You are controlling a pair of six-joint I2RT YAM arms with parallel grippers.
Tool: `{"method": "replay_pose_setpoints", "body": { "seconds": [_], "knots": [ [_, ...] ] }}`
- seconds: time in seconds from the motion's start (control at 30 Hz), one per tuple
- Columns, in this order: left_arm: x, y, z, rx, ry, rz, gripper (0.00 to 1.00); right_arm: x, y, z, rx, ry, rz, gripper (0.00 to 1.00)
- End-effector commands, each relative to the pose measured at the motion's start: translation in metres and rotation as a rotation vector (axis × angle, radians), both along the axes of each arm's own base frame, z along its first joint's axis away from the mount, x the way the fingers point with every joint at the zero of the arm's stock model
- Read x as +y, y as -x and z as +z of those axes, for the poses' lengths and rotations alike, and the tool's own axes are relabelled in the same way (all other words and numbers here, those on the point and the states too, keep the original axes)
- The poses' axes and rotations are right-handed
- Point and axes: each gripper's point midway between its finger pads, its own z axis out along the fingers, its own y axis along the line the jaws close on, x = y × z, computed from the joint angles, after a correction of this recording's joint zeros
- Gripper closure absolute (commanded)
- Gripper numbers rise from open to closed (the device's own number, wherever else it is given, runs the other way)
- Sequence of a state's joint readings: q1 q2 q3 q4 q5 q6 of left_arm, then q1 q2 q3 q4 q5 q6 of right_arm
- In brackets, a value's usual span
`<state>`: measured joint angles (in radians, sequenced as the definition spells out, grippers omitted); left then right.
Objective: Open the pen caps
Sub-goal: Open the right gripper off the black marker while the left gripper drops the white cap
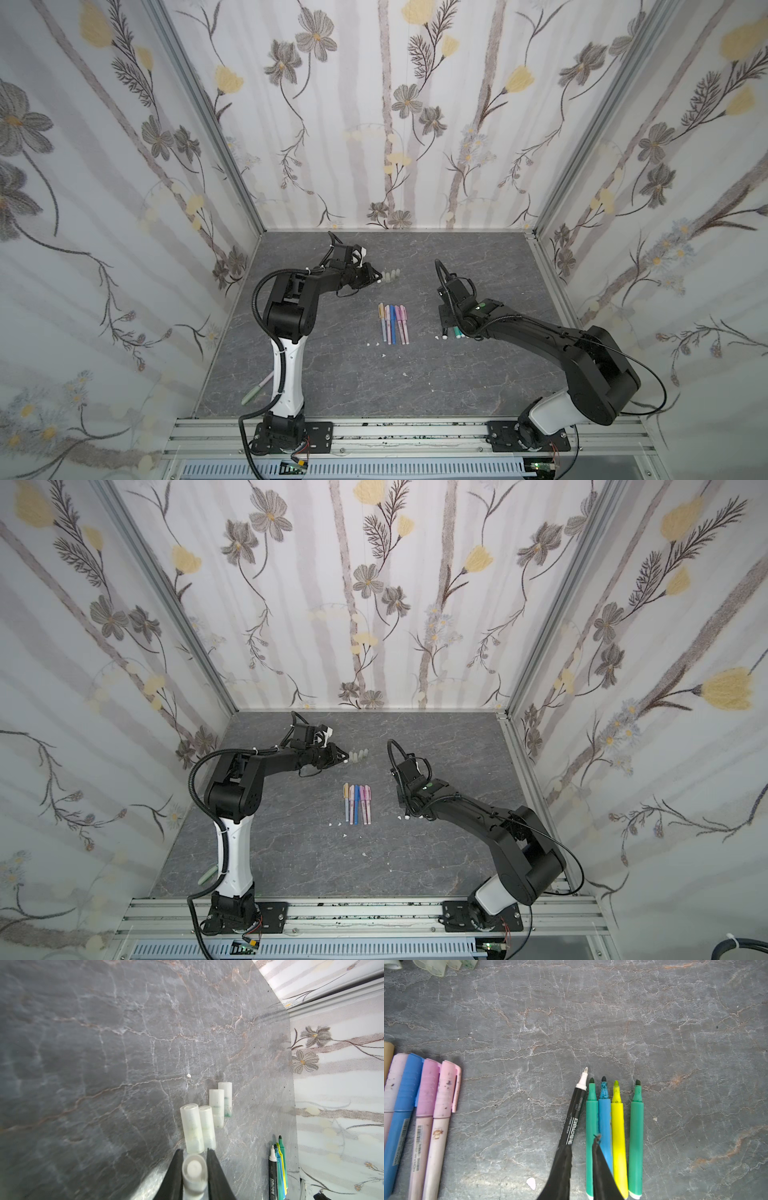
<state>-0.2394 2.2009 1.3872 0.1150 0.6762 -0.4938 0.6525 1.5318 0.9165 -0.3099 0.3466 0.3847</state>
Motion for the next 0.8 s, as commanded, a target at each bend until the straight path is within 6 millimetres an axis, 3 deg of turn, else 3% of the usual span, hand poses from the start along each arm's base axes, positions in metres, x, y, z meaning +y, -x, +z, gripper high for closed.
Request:
{"method": "replay_pose_setpoints", "body": {
  "seconds": [0.0,0.4,0.77],
  "knots": [
    [0.001,-0.002,-0.001,-0.01,-0.011,-0.008,0.79,0.002,-0.001,0.001,-0.006,-0.016,-0.007,0.8],
    [0.004,-0.003,0.001,-0.015,-0.026,0.011,0.73,0.01,0.003,-0.002,0.008,-0.05,0.016,0.79],
    [0.017,0.013,0.03,-0.054,-0.007,0.036,0.71,0.07,0.015,-0.015,0.066,-0.109,0.13,0.76]
  ]
}}
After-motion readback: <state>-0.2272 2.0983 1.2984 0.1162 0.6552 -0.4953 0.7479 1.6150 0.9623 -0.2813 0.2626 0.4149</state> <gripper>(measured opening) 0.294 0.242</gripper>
